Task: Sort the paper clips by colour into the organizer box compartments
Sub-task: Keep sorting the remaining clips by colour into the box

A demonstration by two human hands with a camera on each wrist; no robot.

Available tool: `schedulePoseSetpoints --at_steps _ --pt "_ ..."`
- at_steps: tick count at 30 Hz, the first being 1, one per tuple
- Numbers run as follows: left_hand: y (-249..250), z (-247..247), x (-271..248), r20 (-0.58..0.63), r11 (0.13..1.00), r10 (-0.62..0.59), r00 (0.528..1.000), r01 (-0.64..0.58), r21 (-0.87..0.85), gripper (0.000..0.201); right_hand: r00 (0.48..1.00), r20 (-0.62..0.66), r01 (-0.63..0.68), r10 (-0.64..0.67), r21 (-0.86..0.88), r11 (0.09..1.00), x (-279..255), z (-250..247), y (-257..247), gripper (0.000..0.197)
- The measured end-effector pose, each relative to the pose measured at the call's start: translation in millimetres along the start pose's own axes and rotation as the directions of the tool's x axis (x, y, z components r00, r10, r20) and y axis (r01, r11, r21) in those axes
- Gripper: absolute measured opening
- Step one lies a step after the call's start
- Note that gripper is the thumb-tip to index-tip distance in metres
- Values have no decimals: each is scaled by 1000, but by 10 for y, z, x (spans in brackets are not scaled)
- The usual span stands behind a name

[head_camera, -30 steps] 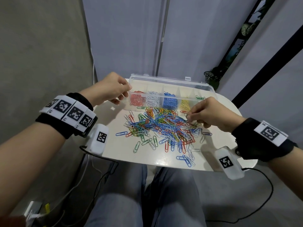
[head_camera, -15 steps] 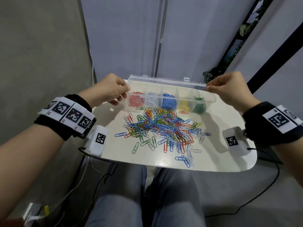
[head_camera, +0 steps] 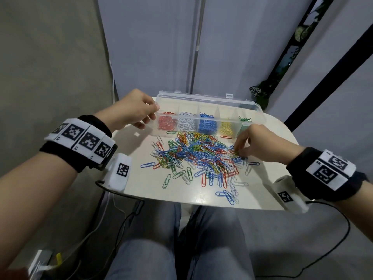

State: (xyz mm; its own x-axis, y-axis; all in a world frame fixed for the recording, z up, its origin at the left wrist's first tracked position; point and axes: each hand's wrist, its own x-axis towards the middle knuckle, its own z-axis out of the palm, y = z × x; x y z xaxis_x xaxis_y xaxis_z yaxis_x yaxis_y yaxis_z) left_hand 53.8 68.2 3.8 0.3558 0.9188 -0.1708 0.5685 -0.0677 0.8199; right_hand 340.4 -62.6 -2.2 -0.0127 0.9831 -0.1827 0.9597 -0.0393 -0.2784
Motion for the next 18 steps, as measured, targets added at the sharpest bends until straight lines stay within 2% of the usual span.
schedulePoseSetpoints --at_steps 4,8,10,12,15,18 --pt "4 7 3 2 1000 -6 1000 6 0 22 1000 -23 -5 6 34 999 8 -21 -22 10" --pt "2 8 0 2 1000 -9 1000 9 2 21 984 -170 -16 51 198 980 100 -10 -68 10" --pt "8 6 -4 4 1000 -5 1000 5 4 22 979 -191 -25 71 236 971 153 46 -132 11" --pt "11 6 -8 3 1000 -3 1000 3 3 22 980 -178 -50 91 222 974 193 111 -212 8" --pt "6 7 -7 3 1000 -3 1000 3 -3 23 984 -129 -103 123 156 982 225 155 -289 18" --pt "2 7 -1 2 1000 -2 1000 2 -5 24 990 -58 -121 131 143 982 221 150 -323 12"
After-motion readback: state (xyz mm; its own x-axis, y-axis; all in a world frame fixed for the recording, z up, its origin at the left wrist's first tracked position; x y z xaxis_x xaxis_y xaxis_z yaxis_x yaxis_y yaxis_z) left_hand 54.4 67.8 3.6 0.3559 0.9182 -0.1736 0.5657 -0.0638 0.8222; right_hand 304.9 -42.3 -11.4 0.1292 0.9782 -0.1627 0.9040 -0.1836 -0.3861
